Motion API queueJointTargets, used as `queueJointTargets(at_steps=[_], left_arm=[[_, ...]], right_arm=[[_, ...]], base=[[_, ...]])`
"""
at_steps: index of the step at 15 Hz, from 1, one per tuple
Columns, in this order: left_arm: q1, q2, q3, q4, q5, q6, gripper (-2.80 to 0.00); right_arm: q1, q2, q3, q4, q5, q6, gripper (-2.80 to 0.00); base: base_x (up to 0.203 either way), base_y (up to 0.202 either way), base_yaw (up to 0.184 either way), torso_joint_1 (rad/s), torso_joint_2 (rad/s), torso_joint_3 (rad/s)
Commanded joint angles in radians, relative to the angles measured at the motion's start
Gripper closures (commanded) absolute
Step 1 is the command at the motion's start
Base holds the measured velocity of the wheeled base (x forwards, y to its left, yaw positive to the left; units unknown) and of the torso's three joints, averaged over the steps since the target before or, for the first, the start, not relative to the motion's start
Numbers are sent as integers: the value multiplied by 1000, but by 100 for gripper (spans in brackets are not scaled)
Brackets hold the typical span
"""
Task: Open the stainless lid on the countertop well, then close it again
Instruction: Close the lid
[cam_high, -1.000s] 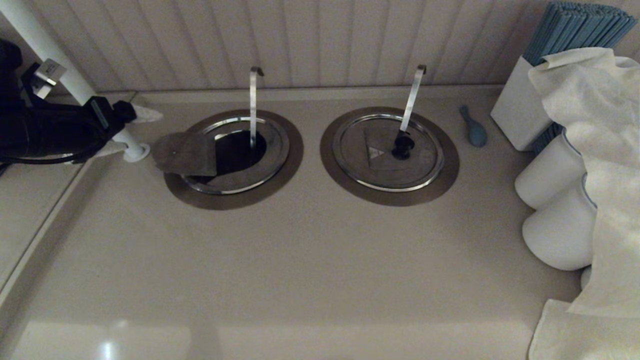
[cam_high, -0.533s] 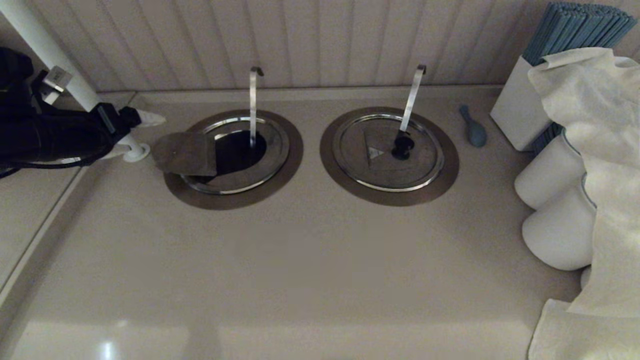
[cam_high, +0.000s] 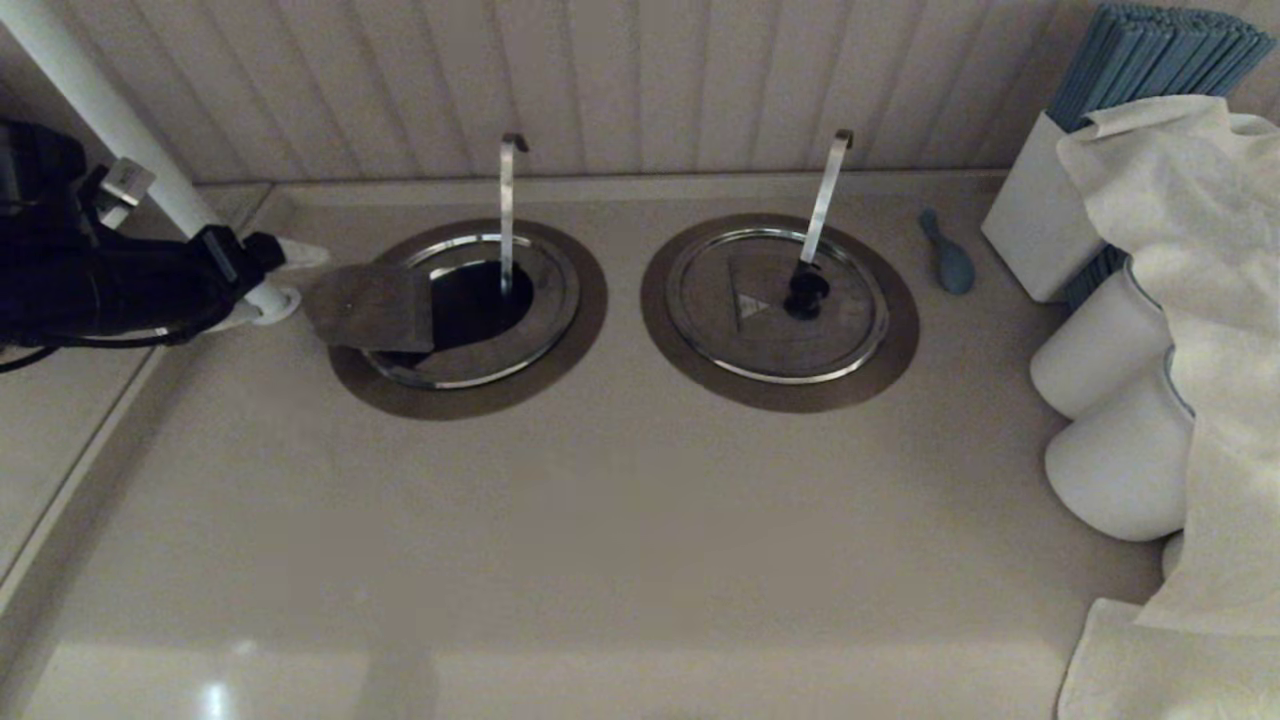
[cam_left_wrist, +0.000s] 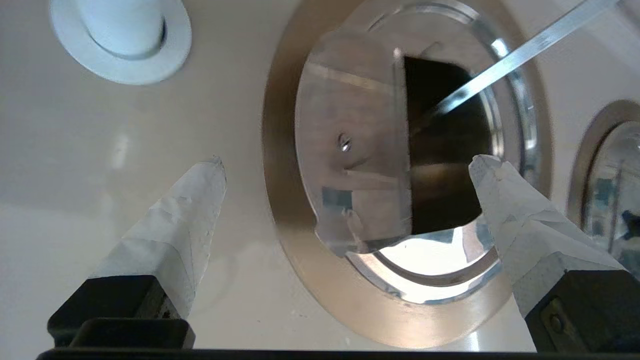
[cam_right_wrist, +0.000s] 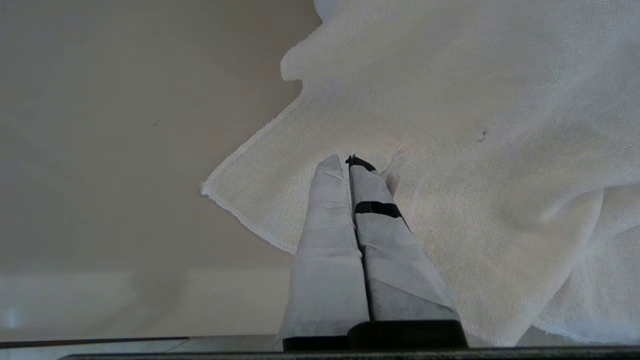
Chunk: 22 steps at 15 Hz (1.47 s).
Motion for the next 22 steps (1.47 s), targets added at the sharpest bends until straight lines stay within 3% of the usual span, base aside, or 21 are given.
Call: queueJointTargets(at_steps=[1, 8, 16, 22], left_arm=[[-1, 26, 2, -1, -3, -3, -280], [-34, 55, 13, -71, -2, -13, -280], [-115, 40, 21, -81, 1, -62, -280], [-130, 7, 21, -86, 1, -78, -280]], right_arm=[[0, 2, 1, 0, 0, 0, 0], [0, 2, 0, 0, 0, 0, 0], [0, 2, 1, 0, 0, 0, 0], [0, 2, 0, 0, 0, 0, 0]], base=[[0, 0, 0, 0, 0, 0], [0, 0, 0, 0, 0, 0], [0, 0, 0, 0, 0, 0], [0, 0, 0, 0, 0, 0]])
